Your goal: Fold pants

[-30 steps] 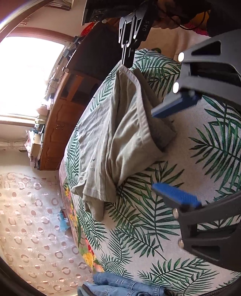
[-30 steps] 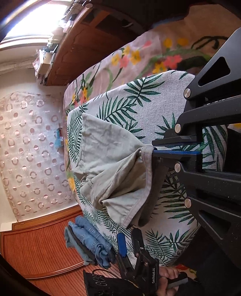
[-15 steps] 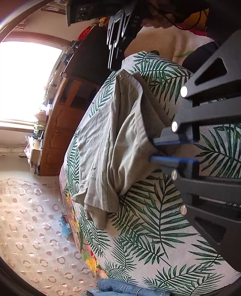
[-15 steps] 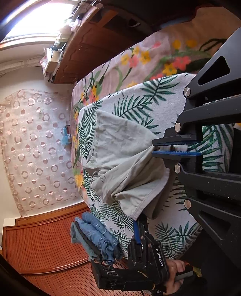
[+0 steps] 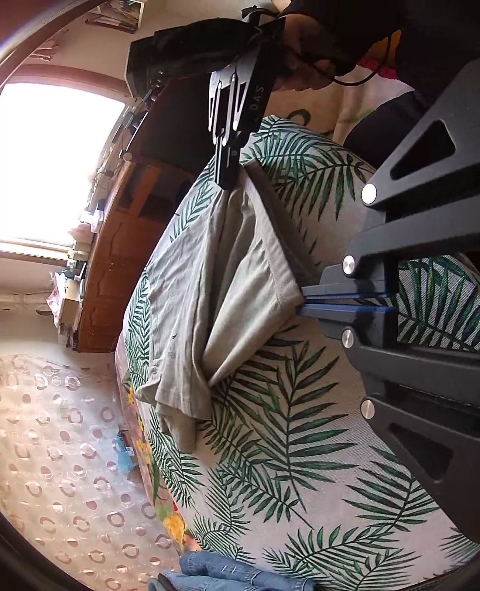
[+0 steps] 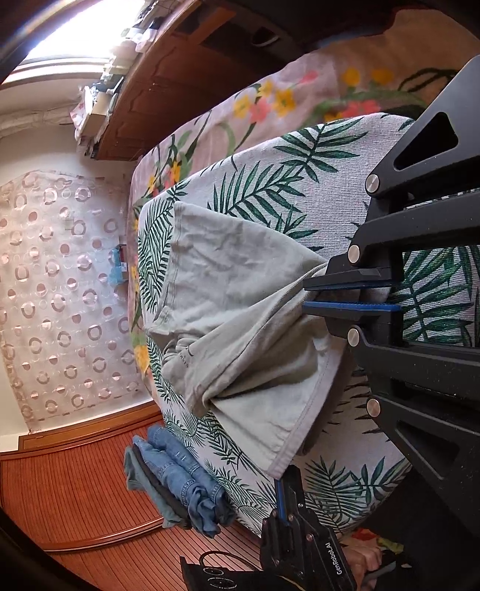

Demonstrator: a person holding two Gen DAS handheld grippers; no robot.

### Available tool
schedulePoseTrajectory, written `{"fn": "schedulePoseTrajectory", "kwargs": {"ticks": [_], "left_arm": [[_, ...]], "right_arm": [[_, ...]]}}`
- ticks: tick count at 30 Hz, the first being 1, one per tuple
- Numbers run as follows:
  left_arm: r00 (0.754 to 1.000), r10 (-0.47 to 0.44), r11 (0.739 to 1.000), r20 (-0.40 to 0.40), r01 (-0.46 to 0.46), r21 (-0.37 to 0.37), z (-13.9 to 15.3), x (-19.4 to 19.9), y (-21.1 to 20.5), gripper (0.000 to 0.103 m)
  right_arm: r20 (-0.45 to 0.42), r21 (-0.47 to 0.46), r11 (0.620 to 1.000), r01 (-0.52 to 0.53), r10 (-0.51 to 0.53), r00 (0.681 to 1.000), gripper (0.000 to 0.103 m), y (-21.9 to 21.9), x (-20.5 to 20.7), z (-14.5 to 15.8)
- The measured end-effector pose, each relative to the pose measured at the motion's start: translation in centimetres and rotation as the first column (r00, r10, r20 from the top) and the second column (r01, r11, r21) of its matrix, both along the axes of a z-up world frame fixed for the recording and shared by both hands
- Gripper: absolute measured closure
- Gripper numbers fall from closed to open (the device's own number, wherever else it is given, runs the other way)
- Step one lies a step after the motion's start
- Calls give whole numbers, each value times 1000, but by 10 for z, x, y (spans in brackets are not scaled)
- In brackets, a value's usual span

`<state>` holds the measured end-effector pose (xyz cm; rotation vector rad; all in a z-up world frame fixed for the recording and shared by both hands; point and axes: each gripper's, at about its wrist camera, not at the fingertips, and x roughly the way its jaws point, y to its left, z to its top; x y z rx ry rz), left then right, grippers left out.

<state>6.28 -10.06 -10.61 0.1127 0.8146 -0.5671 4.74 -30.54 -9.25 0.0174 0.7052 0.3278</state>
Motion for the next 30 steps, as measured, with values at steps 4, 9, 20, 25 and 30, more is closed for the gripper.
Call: {"fn": "schedulePoseTrajectory", "kwargs": {"ticks": [4,9,20,25,30], "left_arm": [[1000,31,999,2,-31,-10,2,2,5,101],[996,90,996,13,-90,-18,9,10,19,99],[979,203,979,29,-203,25,3,41,51,49],[968,248,968,38,-249,22,3,50,63,21],[959,278,960,60,-280,25,6,55,74,21]], "right_arm": [[8,-4,1000,-7,7,1000,98,3,1,4],[29,-6,1000,-30,31,999,98,10,4,12],[56,-19,994,-104,105,993,97,40,34,16],[66,-26,991,-135,136,988,92,54,51,17],[83,-33,986,-165,168,982,77,65,65,22]]}}
